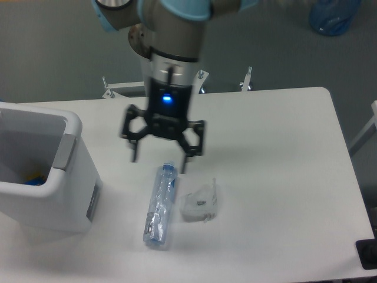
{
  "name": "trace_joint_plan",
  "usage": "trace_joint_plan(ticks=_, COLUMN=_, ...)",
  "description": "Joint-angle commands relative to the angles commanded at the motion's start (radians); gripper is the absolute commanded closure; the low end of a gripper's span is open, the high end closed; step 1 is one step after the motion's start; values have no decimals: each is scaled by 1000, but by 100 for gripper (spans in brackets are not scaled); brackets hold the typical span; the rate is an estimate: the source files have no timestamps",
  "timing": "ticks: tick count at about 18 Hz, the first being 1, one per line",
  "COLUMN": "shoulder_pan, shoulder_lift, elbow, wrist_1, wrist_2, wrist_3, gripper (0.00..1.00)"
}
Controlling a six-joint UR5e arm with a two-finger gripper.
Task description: Open the trash can
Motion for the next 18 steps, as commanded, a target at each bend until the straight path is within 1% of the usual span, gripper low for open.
trace_joint_plan(ticks=2, shoulder_pan=41, shoulder_lift=-18, elbow=-31, wrist_1=2, wrist_2=53, wrist_3=103, gripper=0)
trace_joint_plan(ticks=6, shoulder_pan=66, shoulder_lift=-83, elbow=-28, wrist_1=5, wrist_2=219, wrist_3=218, gripper=0)
trace_joint_plan(ticks=8, shoulder_pan=78, shoulder_lift=-104, elbow=-17, wrist_1=5, wrist_2=239, wrist_3=266, gripper=0)
trace_joint_plan(ticks=10, shoulder_pan=112, shoulder_lift=-126, elbow=-9, wrist_1=3, wrist_2=244, wrist_3=313, gripper=0)
trace_joint_plan(ticks=12, shoulder_pan=138, shoulder_lift=-127, elbow=-17, wrist_1=-2, wrist_2=244, wrist_3=370, gripper=0)
trace_joint_plan(ticks=14, shoulder_pan=155, shoulder_lift=-127, elbow=-37, wrist_1=-2, wrist_2=246, wrist_3=466, gripper=0)
trace_joint_plan(ticks=16, shoulder_pan=157, shoulder_lift=-127, elbow=-40, wrist_1=-3, wrist_2=252, wrist_3=558, gripper=0)
trace_joint_plan(ticks=18, shoulder_pan=155, shoulder_lift=-129, elbow=-46, wrist_1=-3, wrist_2=317, wrist_3=614, gripper=0)
